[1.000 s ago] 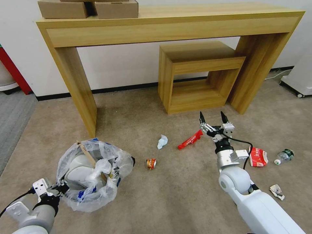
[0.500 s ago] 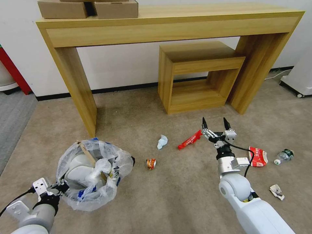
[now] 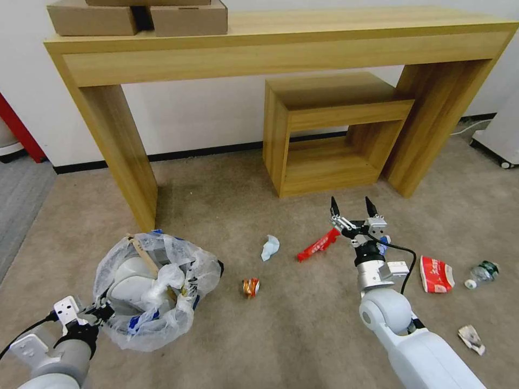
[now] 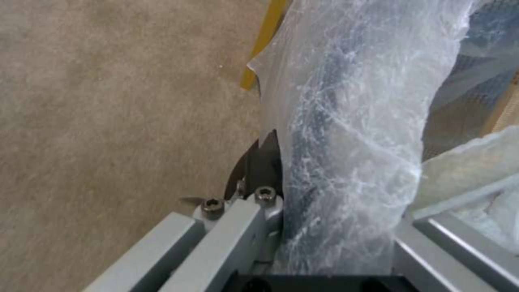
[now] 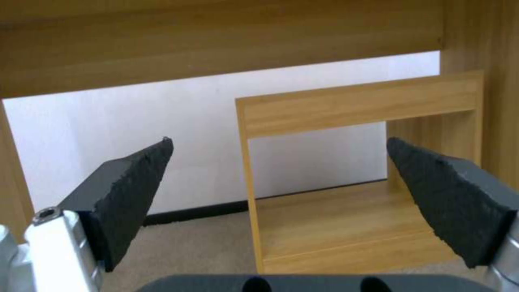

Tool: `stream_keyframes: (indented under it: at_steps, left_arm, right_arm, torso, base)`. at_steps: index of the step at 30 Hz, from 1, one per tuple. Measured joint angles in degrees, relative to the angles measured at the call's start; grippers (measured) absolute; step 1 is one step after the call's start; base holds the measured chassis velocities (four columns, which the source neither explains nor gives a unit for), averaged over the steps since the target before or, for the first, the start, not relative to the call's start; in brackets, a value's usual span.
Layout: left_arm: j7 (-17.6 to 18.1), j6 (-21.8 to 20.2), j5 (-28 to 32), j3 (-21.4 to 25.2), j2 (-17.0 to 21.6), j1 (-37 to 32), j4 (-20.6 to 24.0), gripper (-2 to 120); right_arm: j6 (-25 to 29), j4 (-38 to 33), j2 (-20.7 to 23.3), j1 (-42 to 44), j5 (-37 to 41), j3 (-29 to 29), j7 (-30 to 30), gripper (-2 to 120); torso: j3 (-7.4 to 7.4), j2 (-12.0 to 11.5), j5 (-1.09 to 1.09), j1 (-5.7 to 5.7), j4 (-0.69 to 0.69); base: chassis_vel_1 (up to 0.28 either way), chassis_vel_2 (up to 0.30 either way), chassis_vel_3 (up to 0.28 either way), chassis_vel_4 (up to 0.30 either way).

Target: Pick up the trash bin and place the garbage on the floor into it.

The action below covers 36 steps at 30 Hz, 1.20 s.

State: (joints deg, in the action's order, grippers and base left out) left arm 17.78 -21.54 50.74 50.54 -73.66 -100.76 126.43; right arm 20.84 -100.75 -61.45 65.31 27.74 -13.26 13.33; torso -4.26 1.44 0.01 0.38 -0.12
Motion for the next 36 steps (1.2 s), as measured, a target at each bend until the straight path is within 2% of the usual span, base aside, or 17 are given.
stream_keyframes:
  at_steps: [5,7,8,9,10,11,12,16,17,20,21,23,24,30,33,36]
  left_arm:
    - [-0.02,0.01,0.00,-0.09,0.04,0.30,-0.27,0]
    - [-0.02,0.01,-0.02,-0.20,0.04,0.42,-0.43,0]
    - [-0.02,0.01,-0.08,-0.27,0.02,0.55,-0.60,0]
    - [-0.02,0.01,-0.08,-0.27,0.02,0.55,-0.60,0]
    - [-0.02,0.01,-0.10,-0.32,0.00,0.66,-0.67,0]
    - [-0.01,0.01,-0.11,-0.35,-0.01,0.73,-0.75,0]
    - [-0.01,0.01,-0.11,-0.35,-0.01,0.73,-0.75,0]
    - [0.33,-0.27,0.32,-0.91,0.99,2.25,-1.62,0]
    - [0.33,-0.27,0.32,-0.91,0.99,2.25,-1.62,0]
    - [0.48,-0.49,0.51,-1.36,1.44,3.11,-2.53,0]
    - [0.48,-0.49,0.51,-1.36,1.44,3.11,-2.53,0]
    - [0.53,-0.53,0.51,-1.39,1.43,3.36,-2.97,0]
    - [0.56,-0.56,0.57,-1.39,1.47,3.57,-3.16,0]
    - [0.66,-0.61,0.69,-1.35,1.34,3.89,-3.75,0]
    - [0.68,-0.61,0.69,-1.34,1.21,4.07,-4.08,0]
    - [0.69,-0.61,0.71,-1.23,1.16,4.17,-4.56,0]
  right_arm:
    - [-0.41,0.06,0.20,-0.24,0.71,1.84,0.95,100]
    - [-2.69,-0.53,0.57,-0.68,2.60,3.49,2.20,100]
    - [-5.87,-1.48,1.20,-1.34,5.68,5.11,4.31,100]
    - [-5.87,-1.48,1.20,-1.34,5.68,5.11,4.31,100]
    - [-7.83,-2.07,1.66,-1.88,7.77,6.14,5.59,100]
    - [-12.30,-3.46,2.69,-3.42,13.22,8.87,9.16,100]
    - [-12.30,-3.46,2.69,-3.42,13.22,8.87,9.16,100]
    - [-28.69,-6.60,4.14,-8.04,31.59,15.19,22.65,100]
    - [-28.69,-6.60,4.14,-8.04,31.59,15.19,22.65,100]
    - [-35.76,-5.27,3.78,-11.60,42.35,19.49,30.43,100]
    - [-35.76,-5.27,3.78,-11.60,42.35,19.49,30.43,100]
    - [-40.64,-3.56,2.86,-13.93,49.16,22.12,34.40,100]
    - [-42.82,-2.16,2.50,-15.05,50.99,23.47,35.24,100]
    - [-46.18,4.46,0.82,-19.32,51.24,29.87,34.05,100]
    - [-46.84,7.90,-1.67,-21.11,51.40,32.57,33.45,100]
    - [-47.12,13.86,-6.33,-23.66,50.64,36.20,31.92,100]
  torso:
    - [0.00,0.00,0.00,0.00,-0.01]
    - [0.01,0.00,-0.01,-0.01,-0.01]
    - [0.01,0.00,0.00,-0.01,-0.01]
    - [0.01,0.00,0.00,-0.01,-0.01]
    - [0.02,0.00,0.00,-0.01,-0.01]
    - [0.02,0.00,-0.01,-0.01,-0.01]
    - [0.02,0.00,-0.01,-0.01,-0.01]
    - [0.01,0.00,-0.01,-0.01,0.01]
    - [0.01,0.00,-0.01,-0.01,0.01]
    - [0.01,0.00,-0.01,0.00,-0.02]
    - [0.01,0.00,-0.01,0.00,-0.02]
    - [0.01,0.00,0.00,-0.01,0.01]
    - [0.01,0.00,-0.01,-0.01,0.01]
    - [0.01,0.00,-0.03,0.00,-0.01]
    - [0.01,0.00,-0.01,-0.01,-0.01]
    - [0.01,0.00,-0.01,0.00,0.00]
  base:
    - [-0.049,0.057,0.060,-0.049]
    - [0.000,0.000,0.000,0.000]
    - [0.000,0.000,0.000,0.000]
    - [0.000,0.000,0.000,0.000]
    - [0.000,0.000,0.000,0.000]
    - [0.000,0.000,0.000,0.000]
    - [0.000,0.000,0.000,0.000]
    - [0.000,0.000,0.000,0.000]
    - [0.000,0.000,0.000,0.000]
    - [0.000,0.000,0.000,0.000]
    - [0.000,0.000,0.000,0.000]
    - [0.000,0.000,0.000,0.000]
    - [0.000,0.000,0.000,0.000]
    - [0.000,0.000,0.000,0.000]
    - [0.000,0.000,0.000,0.000]
    - [0.000,0.000,0.000,0.000]
